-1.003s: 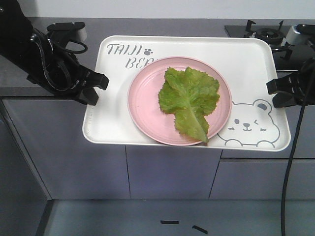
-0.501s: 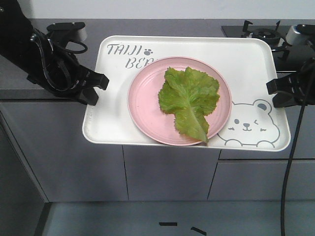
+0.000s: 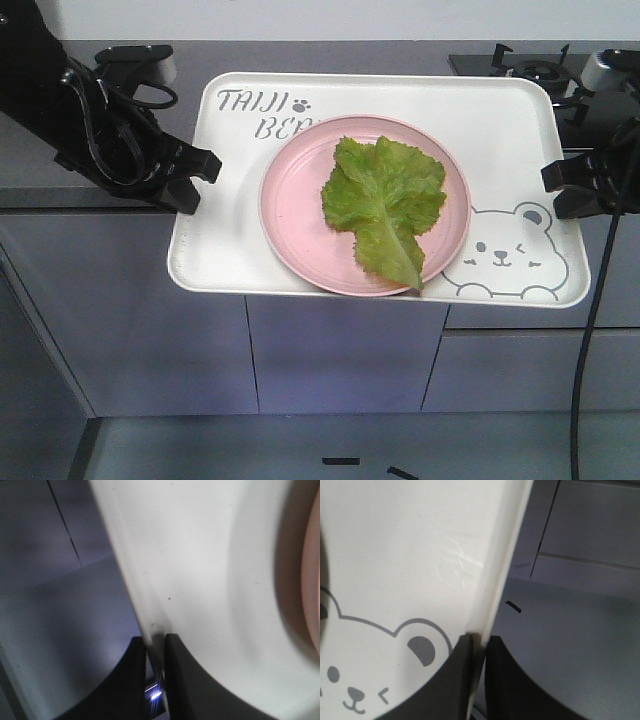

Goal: Transfer vegetables to tray and serve
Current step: 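Hold the tray level with both grippers while the base drives, then carry the tray over the grey countertop with both grippers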

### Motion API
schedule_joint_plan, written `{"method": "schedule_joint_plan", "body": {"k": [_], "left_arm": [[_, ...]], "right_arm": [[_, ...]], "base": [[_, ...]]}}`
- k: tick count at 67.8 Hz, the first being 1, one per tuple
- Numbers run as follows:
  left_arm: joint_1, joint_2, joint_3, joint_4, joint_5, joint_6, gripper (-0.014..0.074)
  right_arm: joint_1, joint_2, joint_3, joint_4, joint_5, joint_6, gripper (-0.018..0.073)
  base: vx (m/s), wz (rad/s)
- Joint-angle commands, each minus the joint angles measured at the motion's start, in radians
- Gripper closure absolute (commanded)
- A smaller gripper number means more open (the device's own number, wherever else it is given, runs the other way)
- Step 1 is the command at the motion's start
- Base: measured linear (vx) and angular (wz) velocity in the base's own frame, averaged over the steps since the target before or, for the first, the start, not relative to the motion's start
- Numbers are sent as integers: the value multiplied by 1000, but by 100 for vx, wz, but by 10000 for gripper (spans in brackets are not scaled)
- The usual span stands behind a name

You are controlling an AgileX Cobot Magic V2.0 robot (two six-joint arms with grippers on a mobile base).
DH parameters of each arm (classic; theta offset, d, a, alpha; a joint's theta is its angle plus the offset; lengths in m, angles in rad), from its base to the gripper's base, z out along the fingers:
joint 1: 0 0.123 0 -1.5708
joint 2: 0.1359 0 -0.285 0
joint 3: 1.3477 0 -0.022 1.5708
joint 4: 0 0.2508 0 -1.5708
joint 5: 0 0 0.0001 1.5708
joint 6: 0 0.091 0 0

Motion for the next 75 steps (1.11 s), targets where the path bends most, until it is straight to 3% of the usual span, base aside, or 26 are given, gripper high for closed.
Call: {"method": "schedule_joint_plan", "body": {"k": [1, 75], "left_arm": [[-39, -49, -33, -234, -81, 26, 602], [-39, -49, -33, -234, -81, 26, 602]], "right_arm": [[31, -41, -28, 206, 15, -49, 565], [31, -41, -28, 206, 16, -49, 565]], "base": [[5, -1], [11, 0]]}}
